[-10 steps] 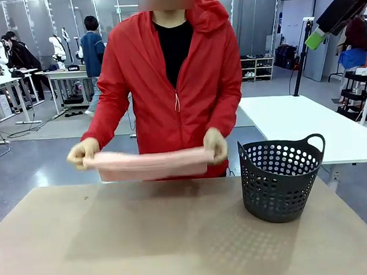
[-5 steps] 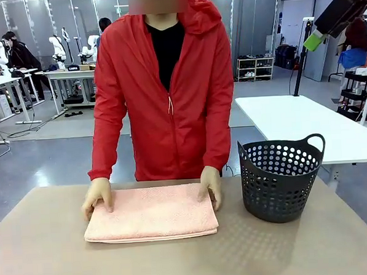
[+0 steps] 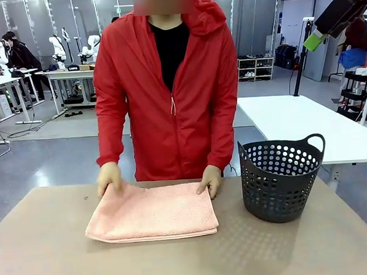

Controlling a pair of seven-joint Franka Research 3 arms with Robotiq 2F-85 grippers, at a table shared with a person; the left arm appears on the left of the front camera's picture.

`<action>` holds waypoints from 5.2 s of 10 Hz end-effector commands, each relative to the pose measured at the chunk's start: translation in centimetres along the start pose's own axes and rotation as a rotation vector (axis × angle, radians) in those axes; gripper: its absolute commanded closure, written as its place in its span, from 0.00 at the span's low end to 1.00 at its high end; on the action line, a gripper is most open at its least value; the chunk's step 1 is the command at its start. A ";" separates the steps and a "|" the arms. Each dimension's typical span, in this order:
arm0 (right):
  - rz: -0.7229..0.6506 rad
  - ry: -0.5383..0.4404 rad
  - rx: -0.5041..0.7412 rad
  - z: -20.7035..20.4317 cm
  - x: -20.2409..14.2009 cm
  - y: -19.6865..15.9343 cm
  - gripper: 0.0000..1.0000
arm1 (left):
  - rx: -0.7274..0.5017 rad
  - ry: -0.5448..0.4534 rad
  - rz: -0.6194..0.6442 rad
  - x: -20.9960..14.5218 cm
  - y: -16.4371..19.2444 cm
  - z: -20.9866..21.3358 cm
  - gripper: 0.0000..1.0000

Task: Fold the towel.
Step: Pick up the 100 cm Hotel Towel and place it on the left side of the table.

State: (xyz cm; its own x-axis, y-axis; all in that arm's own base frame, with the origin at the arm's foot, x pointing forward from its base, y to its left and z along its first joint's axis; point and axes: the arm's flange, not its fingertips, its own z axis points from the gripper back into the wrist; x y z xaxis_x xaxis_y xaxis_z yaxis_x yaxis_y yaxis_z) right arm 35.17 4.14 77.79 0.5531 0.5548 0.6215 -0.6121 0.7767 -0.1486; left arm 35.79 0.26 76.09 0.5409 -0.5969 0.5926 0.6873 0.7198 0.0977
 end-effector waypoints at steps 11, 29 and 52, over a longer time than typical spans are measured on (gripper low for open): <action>0.011 0.001 -0.003 0.1 -0.1 -0.2 0.00 | 0.000 0.002 -0.016 0.0 0.1 0.1 0.00; 0.011 0.001 -0.003 0.1 -0.1 -0.2 0.00 | 0.000 0.002 -0.016 0.0 0.1 0.1 0.00; 0.011 0.001 -0.003 0.1 -0.1 -0.2 0.00 | -0.463 0.021 0.452 -7.2 -7.6 -33.0 0.00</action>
State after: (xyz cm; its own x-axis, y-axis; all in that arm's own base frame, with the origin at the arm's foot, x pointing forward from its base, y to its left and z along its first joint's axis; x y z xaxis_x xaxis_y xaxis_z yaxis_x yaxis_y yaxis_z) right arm 35.17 4.11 77.80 0.5530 0.5545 0.6219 -0.6122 0.7767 -0.1482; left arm 41.52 -10.61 46.35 0.8235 -0.3111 0.4744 0.5388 0.6909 -0.4820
